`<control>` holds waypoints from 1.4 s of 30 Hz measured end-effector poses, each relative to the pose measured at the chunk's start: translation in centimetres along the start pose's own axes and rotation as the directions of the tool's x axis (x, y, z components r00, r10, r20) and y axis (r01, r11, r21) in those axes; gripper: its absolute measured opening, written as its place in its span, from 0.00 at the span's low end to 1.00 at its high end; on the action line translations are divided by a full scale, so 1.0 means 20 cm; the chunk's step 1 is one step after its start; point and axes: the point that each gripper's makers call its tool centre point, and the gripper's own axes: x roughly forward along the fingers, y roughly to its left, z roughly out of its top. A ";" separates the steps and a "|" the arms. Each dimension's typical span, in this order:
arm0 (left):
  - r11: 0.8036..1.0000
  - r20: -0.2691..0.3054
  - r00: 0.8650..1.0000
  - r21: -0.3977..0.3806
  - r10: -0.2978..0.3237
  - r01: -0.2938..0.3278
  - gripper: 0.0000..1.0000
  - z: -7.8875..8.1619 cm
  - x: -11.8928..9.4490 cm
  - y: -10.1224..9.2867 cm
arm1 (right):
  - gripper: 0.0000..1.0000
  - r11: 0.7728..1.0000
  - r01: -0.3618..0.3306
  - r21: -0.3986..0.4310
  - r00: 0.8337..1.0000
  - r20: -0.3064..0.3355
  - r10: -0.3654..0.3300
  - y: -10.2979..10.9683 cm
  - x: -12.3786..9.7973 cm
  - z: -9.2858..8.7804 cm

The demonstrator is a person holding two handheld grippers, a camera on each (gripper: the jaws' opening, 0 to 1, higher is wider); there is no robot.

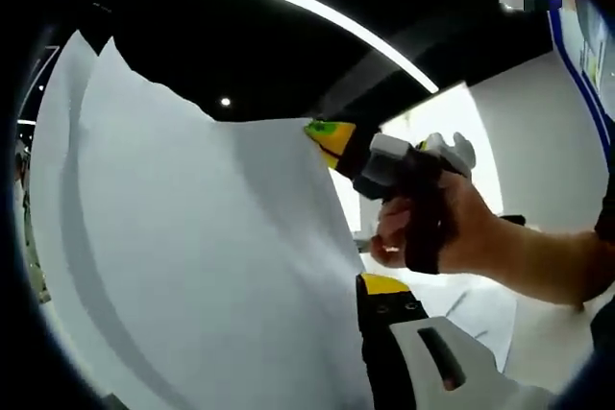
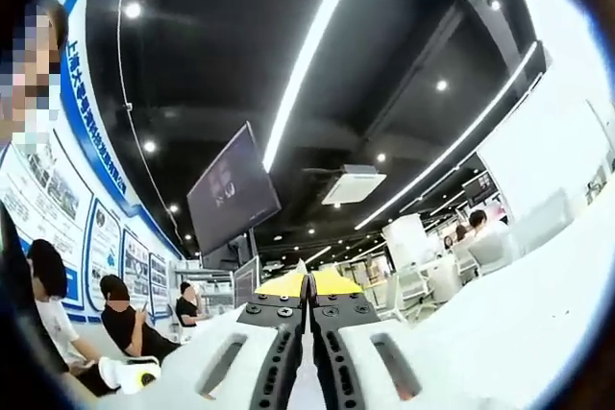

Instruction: Organize the stack of printing papers by aligning and flattening the scattered papers on the table

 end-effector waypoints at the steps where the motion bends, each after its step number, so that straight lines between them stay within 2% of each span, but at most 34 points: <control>1: 1.000 -0.001 1.000 -0.002 -0.002 0.002 0.26 0.00 0.00 0.00 | 0.00 1.000 -0.003 0.003 1.000 0.002 0.003 0.00 0.00 0.01; 9: 1.000 -0.011 1.000 -0.001 -0.006 0.006 0.27 -0.02 0.01 0.00 | 0.00 0.999 -0.033 0.034 0.999 0.035 0.031 0.03 -0.01 0.06; 18: 1.000 -0.017 1.000 0.020 0.000 0.001 0.23 -0.02 0.00 0.01 | 0.00 0.999 -0.041 0.032 0.999 0.023 0.040 0.04 0.00 0.04; 26: 0.999 -0.040 0.999 0.053 0.008 -0.005 0.12 -0.03 0.00 0.01 | 0.00 0.999 -0.040 0.029 0.999 0.010 0.040 0.05 0.00 0.02; 30: 0.999 -0.041 0.999 0.047 -0.003 0.005 0.09 -0.03 -0.01 0.01 | 0.00 0.999 -0.040 0.026 0.999 0.006 0.040 0.05 0.00 0.01; 40: 0.999 -0.036 0.999 0.045 -0.009 0.011 0.07 -0.03 -0.02 0.00 | 0.00 0.999 -0.035 0.010 0.999 0.003 0.035 0.05 0.00 0.02; 42: 0.999 -0.036 0.999 0.045 -0.008 0.009 0.07 -0.03 -0.02 0.00 | 0.04 1.000 -0.026 -0.004 1.000 -0.009 0.026 0.05 0.01 0.01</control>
